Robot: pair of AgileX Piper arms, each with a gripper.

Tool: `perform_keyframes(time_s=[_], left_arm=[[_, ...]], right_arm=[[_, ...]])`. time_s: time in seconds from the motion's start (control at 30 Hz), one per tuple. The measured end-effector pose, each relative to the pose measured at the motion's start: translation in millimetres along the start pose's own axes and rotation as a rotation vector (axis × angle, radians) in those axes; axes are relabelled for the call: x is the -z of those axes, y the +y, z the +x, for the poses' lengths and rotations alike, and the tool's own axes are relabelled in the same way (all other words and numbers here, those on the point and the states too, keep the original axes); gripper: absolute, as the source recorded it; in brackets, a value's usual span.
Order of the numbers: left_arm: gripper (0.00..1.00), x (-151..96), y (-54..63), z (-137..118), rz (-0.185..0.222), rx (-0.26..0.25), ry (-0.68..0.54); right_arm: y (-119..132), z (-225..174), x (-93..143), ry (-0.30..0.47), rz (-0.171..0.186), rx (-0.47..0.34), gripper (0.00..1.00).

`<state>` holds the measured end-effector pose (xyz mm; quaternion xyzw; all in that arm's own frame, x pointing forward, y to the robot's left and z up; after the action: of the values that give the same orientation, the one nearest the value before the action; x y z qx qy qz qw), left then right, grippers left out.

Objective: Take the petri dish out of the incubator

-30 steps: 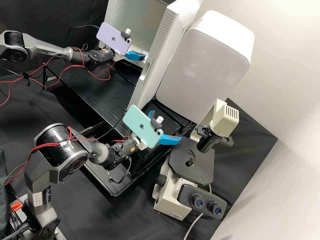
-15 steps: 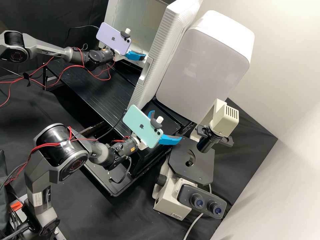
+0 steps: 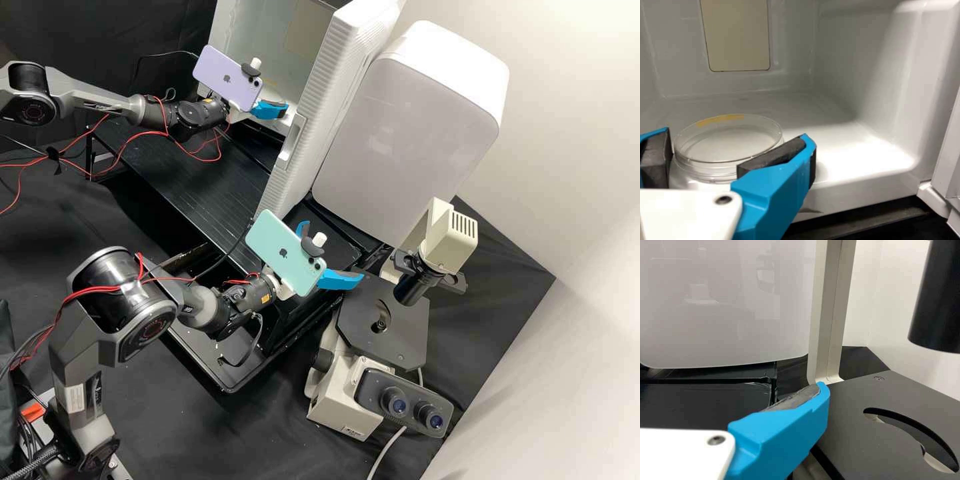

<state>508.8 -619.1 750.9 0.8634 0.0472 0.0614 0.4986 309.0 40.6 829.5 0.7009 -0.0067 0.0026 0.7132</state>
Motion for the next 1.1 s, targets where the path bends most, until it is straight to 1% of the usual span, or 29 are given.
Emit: perform_keyframes(time_s=[0.63, 0.73, 0.77, 0.83, 0.87, 0.97, 1.03, 1.1], left_arm=[[0.0, -0.1, 0.2, 0.0, 0.004, -0.002, -0.002], [0.0, 1.3, -1.7, 0.3, 0.013, -0.001, -0.001], [0.0, 1.3, -1.9, 0.3, 0.002, -0.002, -0.002], [0.0, 1.8, -3.1, -0.3, 0.01, -0.001, -0.004], [0.0, 2.1, -3.2, -0.6, 0.007, -0.005, -0.006], [0.0, 3.2, -5.4, -2.2, 0.014, -0.005, -0.012], [0.0, 4.0, -4.9, -3.6, 0.005, -0.006, -0.012], [0.0, 4.7, -5.6, -4.8, 0.004, -0.005, -0.015]], right_arm=[[0.0, 0.0, 0.0, 0.0, 0.0, 0.0, 1.0], [0.0, 0.0, 0.0, 0.0, 0.0, 0.0, 1.0], [0.0, 0.0, 0.0, 0.0, 0.0, 0.0, 1.0], [0.0, 0.0, 0.0, 0.0, 0.0, 0.0, 1.0], [0.0, 0.0, 0.0, 0.0, 0.0, 0.0, 1.0], [0.0, 0.0, 0.0, 0.0, 0.0, 0.0, 1.0], [0.0, 0.0, 0.0, 0.0, 0.0, 0.0, 1.0], [0.0, 0.0, 0.0, 0.0, 0.0, 0.0, 1.0]])
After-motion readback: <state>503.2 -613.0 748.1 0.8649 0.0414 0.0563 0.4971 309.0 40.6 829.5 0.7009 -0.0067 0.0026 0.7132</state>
